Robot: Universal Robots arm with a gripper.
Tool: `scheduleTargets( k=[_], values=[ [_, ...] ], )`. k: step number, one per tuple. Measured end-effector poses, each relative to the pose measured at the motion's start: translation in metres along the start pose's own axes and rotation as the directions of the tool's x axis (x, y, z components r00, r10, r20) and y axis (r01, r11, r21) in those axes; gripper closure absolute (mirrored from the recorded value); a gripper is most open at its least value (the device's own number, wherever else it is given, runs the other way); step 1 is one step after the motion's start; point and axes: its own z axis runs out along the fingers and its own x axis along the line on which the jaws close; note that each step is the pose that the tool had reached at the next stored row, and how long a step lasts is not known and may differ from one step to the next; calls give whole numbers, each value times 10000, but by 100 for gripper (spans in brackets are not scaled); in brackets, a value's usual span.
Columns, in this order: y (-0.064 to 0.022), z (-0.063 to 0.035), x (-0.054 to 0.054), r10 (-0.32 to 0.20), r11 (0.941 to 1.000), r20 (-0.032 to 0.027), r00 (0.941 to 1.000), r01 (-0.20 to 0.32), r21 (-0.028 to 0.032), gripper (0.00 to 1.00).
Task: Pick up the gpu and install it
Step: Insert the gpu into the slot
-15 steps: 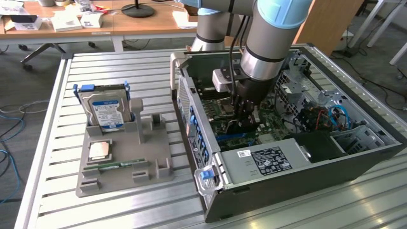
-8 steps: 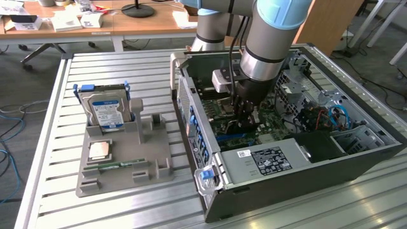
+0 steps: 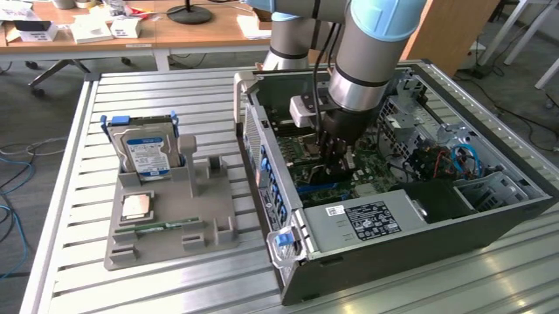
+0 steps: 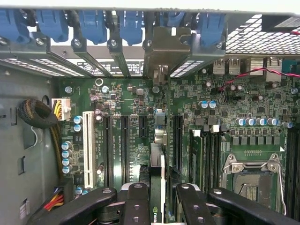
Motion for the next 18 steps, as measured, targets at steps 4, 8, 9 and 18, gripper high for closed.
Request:
scheduleTargets(
  k=[4, 8, 9, 18],
  values=[
    [2, 8, -2, 1, 10000, 1, 10000, -1, 1, 73],
    [6, 26, 0, 1, 10000, -1, 10000, -1, 0, 73],
    [7, 26, 0, 1, 10000, -2, 10000, -1, -1, 73],
    [12, 29, 0, 0, 10000, 0, 10000, 0, 0, 73]
  ],
)
